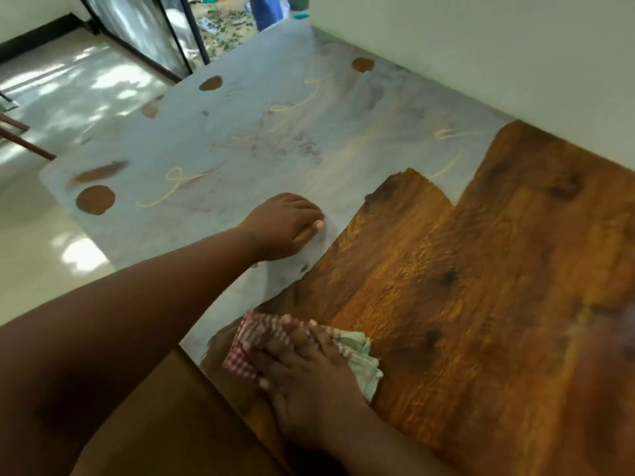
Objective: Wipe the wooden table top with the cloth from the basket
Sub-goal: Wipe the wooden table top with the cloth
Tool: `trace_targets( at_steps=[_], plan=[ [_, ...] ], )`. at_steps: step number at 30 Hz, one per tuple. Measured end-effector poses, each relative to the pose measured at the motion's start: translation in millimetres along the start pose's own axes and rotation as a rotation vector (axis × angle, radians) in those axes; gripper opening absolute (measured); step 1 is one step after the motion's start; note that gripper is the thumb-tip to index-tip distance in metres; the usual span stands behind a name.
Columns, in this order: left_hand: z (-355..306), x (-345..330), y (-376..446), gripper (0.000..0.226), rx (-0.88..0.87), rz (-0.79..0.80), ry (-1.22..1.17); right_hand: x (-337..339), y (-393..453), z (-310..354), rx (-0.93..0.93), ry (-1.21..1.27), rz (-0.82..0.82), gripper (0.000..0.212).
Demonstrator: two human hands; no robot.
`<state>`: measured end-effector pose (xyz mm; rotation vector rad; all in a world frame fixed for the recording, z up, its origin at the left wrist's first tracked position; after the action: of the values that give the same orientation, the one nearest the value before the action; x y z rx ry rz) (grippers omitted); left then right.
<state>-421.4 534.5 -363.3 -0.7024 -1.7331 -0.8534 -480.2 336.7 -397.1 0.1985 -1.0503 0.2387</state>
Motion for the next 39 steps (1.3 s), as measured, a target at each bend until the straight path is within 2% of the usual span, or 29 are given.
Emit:
trace_targets(
  at_steps=[2,7,11,15,19,23,29,39],
  plan=[
    [10.1,-5.9,6.9,0.043,0.067,-0.019,0.038,21.4,18.2,-34.5,-0.038,-0.081,-0.084,0.052],
    [37.4,-24.6,24.4,0.055,0.322,-0.029,0.004,66.4,52.5,-134.6,-0.111,-0.242,-0.099,0.053],
    [31.4,-46.1,46.4,0.070,0.258,0.039,0.077,99.1,73.9,-199.4,-0.146,-0.281,-0.137,0.052],
    [24.2,-52.5,77.3,0.067,0.208,0.022,0.071,125.4,91.9,-249.4,-0.155,-0.296,-0.143,0.053],
    [25.1,-55.9,111.4,0.068,0.230,0.022,0.087,154.3,109.3,-299.3,-0.162,-0.355,-0.165,0.053],
    [24.8,-67.3,134.5,0.071,0.201,0.063,0.098,178.2,129.0,-345.6,-0.171,-0.375,-0.162,0.052],
    [28.7,-77.1,140.4,0.073,0.133,0.078,0.056,203.5,151.0,-404.1,-0.226,-0.397,-0.176,0.051],
    [30.6,-77.5,142.5,0.070,0.130,0.059,0.012,247.9,183.4,-488.2,-0.347,-0.443,-0.159,0.051]
  ],
)
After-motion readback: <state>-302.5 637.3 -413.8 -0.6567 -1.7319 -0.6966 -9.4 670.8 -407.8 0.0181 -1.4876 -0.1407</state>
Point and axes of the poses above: each hand's wrist, its own y-axis towards the middle knuckle, its own x-axis out of the back of the hand, z = x × y, the point moved 10 cm from there along y, towards the middle knuckle, and after that the axes turned 13 degrees about -z, right-handed, at the moved point
